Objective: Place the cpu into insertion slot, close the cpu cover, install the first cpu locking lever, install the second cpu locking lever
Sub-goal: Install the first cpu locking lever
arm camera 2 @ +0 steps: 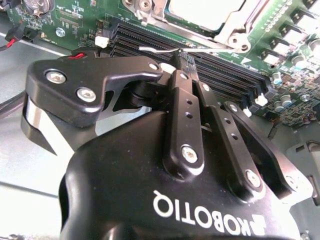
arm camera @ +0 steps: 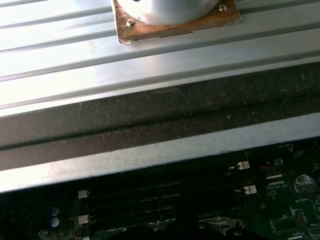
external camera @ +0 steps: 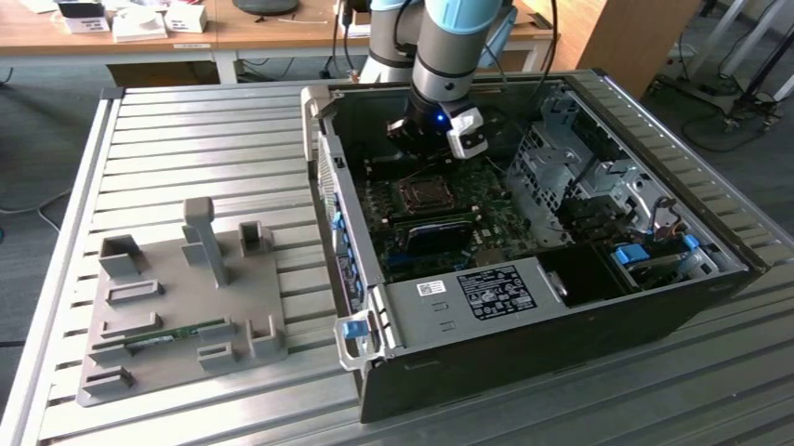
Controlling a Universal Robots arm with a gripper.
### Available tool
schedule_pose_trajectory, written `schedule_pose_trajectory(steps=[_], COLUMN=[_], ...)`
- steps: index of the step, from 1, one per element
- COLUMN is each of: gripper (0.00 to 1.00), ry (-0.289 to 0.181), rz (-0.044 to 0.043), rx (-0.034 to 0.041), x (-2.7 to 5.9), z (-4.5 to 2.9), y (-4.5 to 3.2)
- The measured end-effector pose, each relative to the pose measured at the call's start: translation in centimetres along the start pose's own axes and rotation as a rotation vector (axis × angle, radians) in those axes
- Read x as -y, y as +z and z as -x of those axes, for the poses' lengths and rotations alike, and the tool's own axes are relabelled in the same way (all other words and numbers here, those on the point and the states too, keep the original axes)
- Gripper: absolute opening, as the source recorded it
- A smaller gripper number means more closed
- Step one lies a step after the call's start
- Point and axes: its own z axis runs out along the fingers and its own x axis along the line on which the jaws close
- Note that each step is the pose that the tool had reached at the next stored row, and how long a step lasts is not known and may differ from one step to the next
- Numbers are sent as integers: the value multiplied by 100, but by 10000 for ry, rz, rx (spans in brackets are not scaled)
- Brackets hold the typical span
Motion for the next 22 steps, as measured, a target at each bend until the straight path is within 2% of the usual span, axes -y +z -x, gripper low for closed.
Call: schedule_pose_trajectory(steps=[22], gripper=[11], ry=[1], rz=[1], rx=[0], x=[0], z=[48], y=[41])
